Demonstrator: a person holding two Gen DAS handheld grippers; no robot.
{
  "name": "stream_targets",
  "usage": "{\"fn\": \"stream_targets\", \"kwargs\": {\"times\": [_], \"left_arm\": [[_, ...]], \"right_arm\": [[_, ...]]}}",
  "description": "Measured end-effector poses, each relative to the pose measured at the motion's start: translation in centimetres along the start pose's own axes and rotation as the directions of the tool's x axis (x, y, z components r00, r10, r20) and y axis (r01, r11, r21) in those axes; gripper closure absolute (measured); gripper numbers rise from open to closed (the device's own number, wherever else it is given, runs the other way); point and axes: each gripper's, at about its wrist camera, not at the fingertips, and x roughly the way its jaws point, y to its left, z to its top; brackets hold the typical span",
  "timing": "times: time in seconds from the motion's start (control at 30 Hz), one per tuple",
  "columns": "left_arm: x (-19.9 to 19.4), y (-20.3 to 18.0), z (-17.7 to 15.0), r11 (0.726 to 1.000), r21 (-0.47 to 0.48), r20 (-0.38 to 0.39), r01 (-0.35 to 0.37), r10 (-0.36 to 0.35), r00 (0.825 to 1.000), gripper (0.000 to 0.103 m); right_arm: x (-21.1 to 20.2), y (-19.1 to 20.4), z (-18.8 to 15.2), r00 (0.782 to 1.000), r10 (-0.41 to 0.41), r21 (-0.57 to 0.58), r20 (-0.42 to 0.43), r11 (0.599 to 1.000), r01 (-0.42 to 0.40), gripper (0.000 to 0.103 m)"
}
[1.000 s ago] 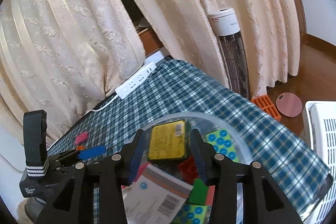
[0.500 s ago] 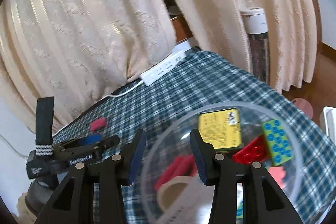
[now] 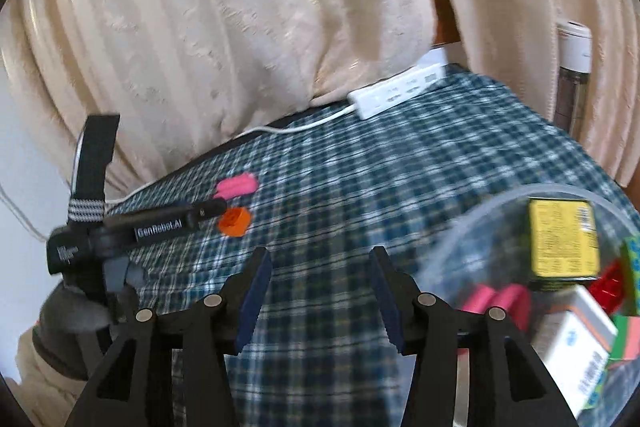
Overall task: Organize objects
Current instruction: 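Move both grippers back to the pink foam grip and orange brick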
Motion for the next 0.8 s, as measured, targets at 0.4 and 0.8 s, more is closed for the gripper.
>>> {"fn": "stream_targets", "kwargs": {"times": [0.4,0.8], "left_arm": [[0.9,6.2,1.2,0.997,-0.076,0.009,-0.025,0.026,1.0,0.036],[1.5,10.6,1.5,0.985,-0.171,0.023,0.0,0.004,1.0,0.036]], "right_arm": [[7.0,6.0,0.8,0.994,0.032,-0.093,-0.105,0.995,-0.042,0.037],[14.2,10.5,1.8,0.984,0.001,-0.174,-0.176,0.984,-0.032,0.037]]}}
